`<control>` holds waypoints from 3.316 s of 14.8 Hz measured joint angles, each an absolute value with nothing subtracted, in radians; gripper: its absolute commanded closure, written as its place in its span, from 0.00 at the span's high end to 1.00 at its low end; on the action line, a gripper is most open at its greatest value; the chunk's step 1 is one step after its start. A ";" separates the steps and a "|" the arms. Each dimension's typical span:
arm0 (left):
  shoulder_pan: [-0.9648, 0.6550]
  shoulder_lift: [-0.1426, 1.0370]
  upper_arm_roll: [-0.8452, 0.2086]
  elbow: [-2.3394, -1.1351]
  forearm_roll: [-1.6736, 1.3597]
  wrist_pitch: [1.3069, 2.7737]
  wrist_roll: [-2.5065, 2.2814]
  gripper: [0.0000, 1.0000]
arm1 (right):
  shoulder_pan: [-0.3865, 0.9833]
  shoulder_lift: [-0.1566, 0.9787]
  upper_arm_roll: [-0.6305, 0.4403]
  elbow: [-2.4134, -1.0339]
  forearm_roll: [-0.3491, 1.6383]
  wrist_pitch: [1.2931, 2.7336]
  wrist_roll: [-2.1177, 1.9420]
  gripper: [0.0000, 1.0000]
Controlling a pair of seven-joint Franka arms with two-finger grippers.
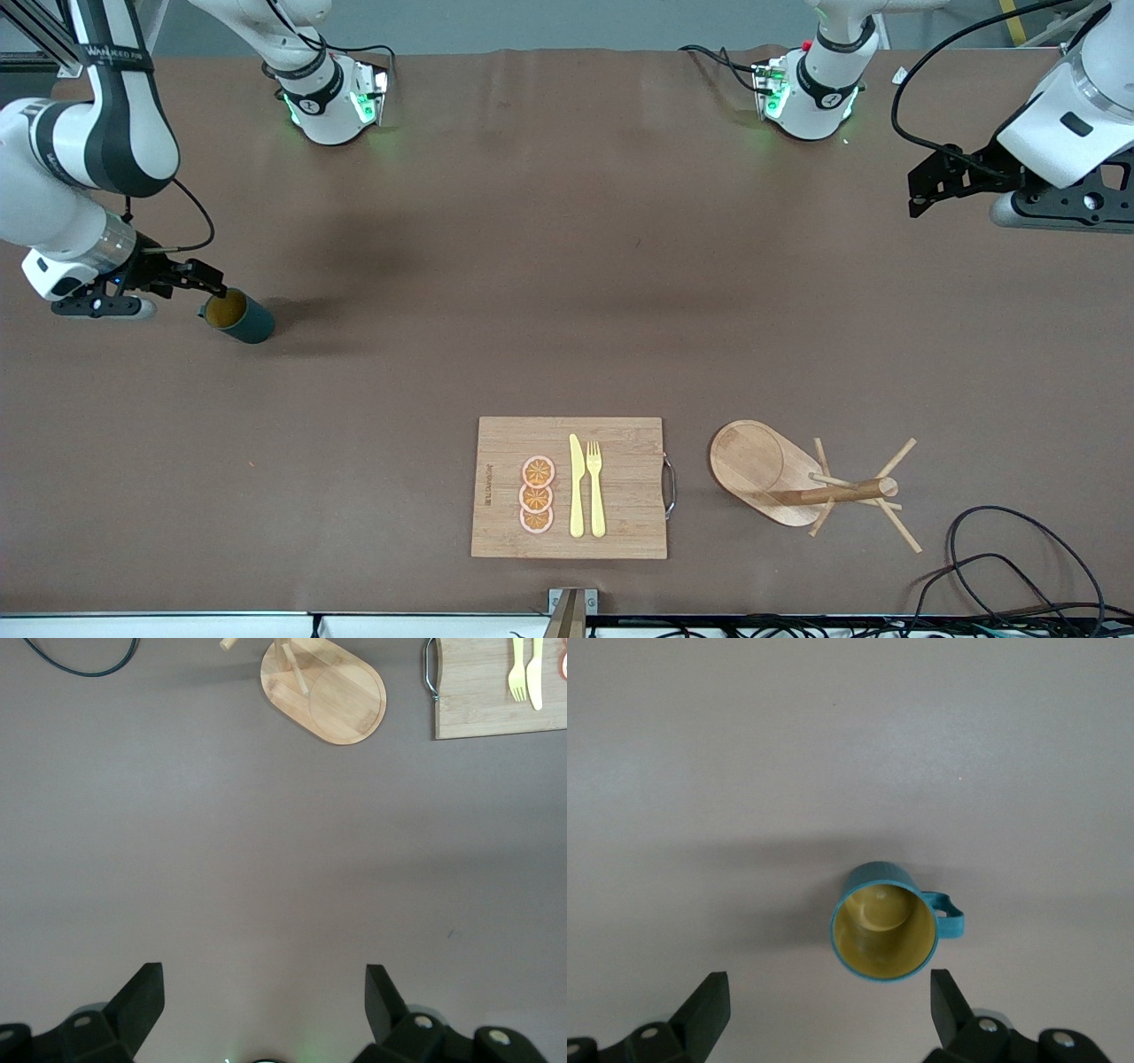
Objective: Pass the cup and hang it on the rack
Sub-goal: 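Lower the right gripper onto the teal mug rim, then close the right gripper on the mug rim and lift it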
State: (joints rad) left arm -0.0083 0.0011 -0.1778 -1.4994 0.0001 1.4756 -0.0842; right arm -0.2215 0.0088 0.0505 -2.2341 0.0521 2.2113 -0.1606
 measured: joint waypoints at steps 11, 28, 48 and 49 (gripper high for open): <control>-0.008 0.001 -0.188 -1.499 0.000 1.475 -0.084 1.00 | -0.215 0.153 0.060 -2.327 0.113 2.500 -0.105 1.00; -0.008 0.001 -0.189 -1.499 0.000 1.475 -0.084 1.00 | -0.173 0.171 0.062 -2.431 0.111 2.624 -0.079 0.88; -0.004 0.001 -0.191 -1.499 0.000 1.475 -0.084 1.00 | -0.110 0.143 0.064 -2.416 0.059 2.536 0.046 0.00; -0.004 0.001 -0.192 -1.499 0.000 1.475 -0.084 1.00 | -0.081 0.127 0.066 -2.402 0.059 2.474 0.105 0.00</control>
